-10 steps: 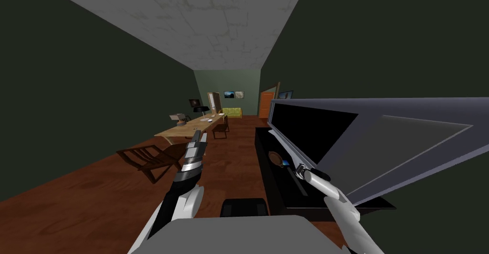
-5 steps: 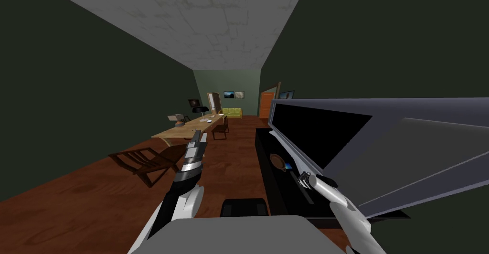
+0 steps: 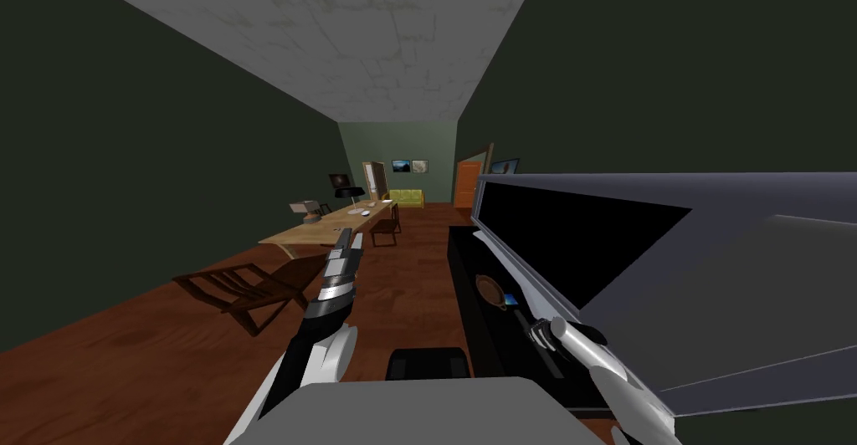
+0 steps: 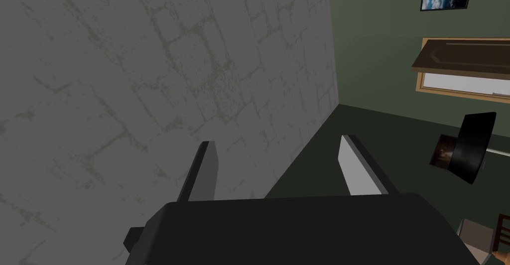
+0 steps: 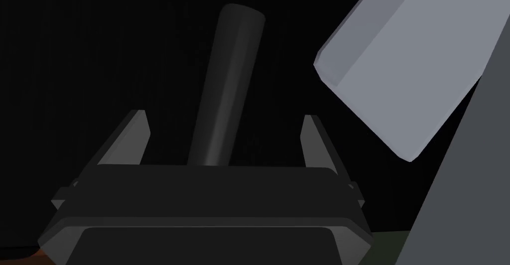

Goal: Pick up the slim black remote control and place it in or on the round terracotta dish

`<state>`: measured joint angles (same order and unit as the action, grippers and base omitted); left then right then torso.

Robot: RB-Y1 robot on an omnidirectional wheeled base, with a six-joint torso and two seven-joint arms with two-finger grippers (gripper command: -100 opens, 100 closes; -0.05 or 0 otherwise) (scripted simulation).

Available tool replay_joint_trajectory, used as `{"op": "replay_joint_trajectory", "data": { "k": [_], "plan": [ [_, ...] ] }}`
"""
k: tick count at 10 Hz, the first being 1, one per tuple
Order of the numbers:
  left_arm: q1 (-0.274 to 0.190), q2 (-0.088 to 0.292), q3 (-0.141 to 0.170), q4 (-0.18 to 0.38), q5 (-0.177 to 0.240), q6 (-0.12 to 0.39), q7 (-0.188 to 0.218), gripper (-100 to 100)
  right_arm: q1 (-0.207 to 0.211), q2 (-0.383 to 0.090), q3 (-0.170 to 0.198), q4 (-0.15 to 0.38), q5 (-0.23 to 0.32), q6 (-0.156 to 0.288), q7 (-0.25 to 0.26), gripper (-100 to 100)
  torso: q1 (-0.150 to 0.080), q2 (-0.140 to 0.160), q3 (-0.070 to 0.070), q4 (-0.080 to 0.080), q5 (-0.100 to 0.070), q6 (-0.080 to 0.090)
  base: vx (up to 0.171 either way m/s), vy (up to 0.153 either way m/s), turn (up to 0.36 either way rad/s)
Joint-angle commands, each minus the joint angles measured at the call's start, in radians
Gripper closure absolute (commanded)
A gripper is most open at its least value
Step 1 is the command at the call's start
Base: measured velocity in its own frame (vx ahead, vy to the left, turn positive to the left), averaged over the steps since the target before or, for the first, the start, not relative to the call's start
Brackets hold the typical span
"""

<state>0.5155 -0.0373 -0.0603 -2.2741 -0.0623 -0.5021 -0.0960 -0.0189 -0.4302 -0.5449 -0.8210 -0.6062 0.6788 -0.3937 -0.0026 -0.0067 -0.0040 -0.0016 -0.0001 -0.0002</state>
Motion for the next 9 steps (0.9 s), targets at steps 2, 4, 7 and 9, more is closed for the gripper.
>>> {"op": "replay_joint_trajectory", "data": {
  "k": [2,4,7,9],
  "plan": [
    [0.0,0.0,0.0,0.0,0.0,0.0,0.0,0,-0.001,-0.014,-0.01,0.063,-0.031,0.029,-0.026,-100,0.0,0.001,0.001,0.0,0.0,0.0,0.065,-0.018,0.007],
    [0.0,0.0,0.0,0.0,0.0,0.0,0.0,0,0.003,-0.02,-0.016,0.095,-0.05,0.045,-0.04,-100,0.001,0.002,0.001,0.0,0.0,0.0,0.061,-0.016,0.004],
    [0.0,0.0,0.0,0.0,0.0,0.0,0.0,0,0.012,-0.031,-0.024,0.148,-0.082,0.069,-0.066,-100,-0.001,-0.002,-0.001,0.0,0.0,0.0,0.103,-0.031,0.016],
    [0.0,0.0,0.0,0.0,0.0,0.0,0.0,0,0.021,-0.039,-0.029,0.187,-0.107,0.086,-0.085,-100,0.0,0.003,0.002,0.001,0.0,0.0,0.036,-0.03,0.012]
  ]
}}
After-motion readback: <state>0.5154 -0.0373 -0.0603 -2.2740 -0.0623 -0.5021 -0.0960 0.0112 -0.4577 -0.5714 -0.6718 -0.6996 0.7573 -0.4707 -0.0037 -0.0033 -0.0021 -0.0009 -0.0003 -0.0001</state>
